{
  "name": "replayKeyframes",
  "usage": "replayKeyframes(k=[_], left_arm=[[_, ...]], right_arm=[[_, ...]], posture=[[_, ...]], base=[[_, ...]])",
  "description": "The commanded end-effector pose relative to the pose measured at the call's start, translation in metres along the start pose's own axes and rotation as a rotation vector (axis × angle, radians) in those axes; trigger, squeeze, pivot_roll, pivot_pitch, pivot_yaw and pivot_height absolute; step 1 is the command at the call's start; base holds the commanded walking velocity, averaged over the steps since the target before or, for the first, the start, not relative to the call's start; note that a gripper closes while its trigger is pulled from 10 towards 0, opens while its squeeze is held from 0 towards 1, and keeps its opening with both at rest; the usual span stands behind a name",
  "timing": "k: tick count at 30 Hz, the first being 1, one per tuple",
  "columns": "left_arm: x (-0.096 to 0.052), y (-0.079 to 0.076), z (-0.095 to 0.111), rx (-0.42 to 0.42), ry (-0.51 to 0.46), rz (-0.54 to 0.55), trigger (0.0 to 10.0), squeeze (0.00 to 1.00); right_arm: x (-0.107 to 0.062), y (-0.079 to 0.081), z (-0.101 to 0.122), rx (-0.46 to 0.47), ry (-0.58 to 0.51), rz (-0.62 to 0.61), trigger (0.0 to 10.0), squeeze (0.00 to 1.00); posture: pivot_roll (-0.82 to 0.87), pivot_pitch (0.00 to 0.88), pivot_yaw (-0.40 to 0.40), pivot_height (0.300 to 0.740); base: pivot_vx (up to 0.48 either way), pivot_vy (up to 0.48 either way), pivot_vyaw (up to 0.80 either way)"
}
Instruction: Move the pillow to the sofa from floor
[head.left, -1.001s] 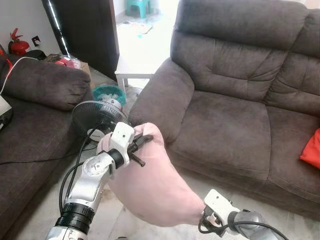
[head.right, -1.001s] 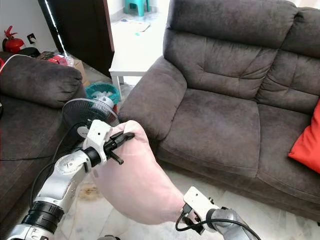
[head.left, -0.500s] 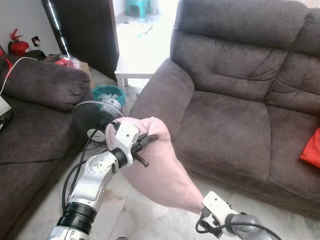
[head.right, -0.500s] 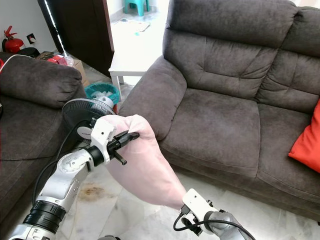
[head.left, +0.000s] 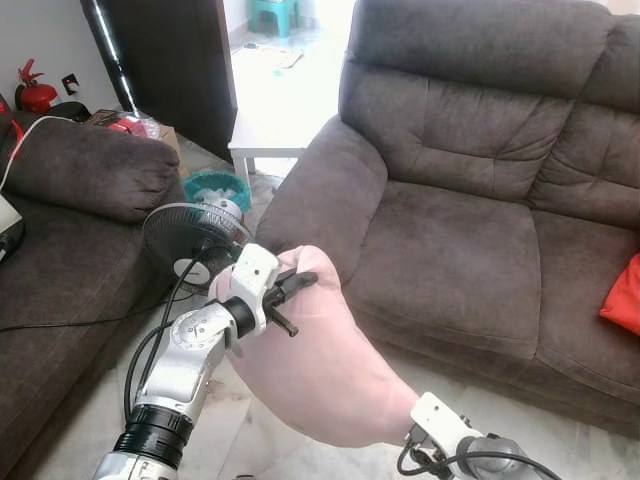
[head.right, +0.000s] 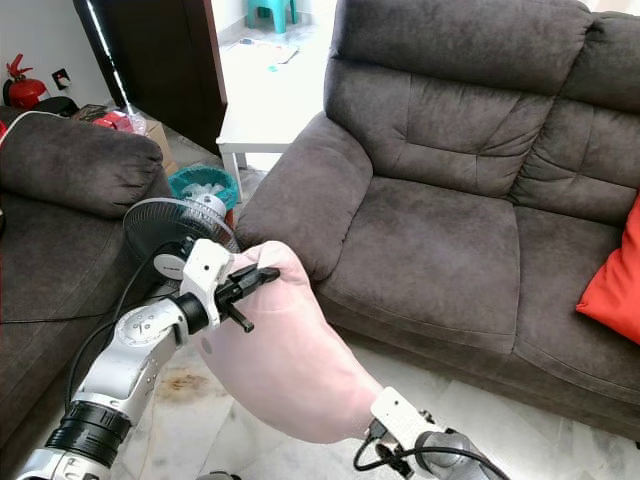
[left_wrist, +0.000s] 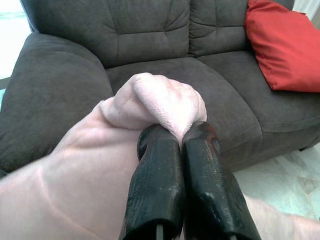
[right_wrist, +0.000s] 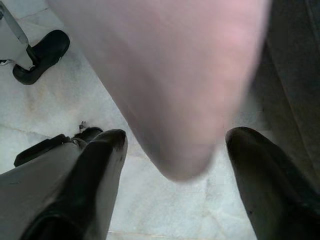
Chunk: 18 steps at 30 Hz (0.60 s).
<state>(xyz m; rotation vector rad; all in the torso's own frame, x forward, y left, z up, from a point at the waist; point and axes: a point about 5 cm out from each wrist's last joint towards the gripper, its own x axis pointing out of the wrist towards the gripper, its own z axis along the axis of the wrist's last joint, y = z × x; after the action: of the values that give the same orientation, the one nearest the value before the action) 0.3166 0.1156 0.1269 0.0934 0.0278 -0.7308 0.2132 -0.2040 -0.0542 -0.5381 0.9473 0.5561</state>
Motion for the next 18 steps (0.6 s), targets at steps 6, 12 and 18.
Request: replayKeyframes(k=[6, 12, 18], left_arm=[[0.005, 0.002, 0.033, 0.044, -0.129, -0.001, 10.0, 0.0], [0.005, 0.001, 0.033, 0.041, -0.127, -0.01, 10.0, 0.0], [0.005, 0.002, 0.033, 0.044, -0.124, -0.015, 10.0, 0.0]], right_arm=[[0.003, 0.001, 0.005, 0.049, -0.036, -0.003, 0.0, 0.0], [0.005, 0.005, 0.005, 0.05, -0.039, 0.004, 0.0, 0.0], [0.007, 0.01, 0.005, 0.064, -0.03, 0.045, 10.0, 0.0]], posture=[[0.09, 0.055, -0.026, 0.74], [0.09, 0.053, -0.023, 0.74], [0.1, 0.049, -0.021, 0.74]], base=[[0.0, 0.0, 0.0], [0.0, 0.0, 0.0], [0.0, 0.0, 0.0]])
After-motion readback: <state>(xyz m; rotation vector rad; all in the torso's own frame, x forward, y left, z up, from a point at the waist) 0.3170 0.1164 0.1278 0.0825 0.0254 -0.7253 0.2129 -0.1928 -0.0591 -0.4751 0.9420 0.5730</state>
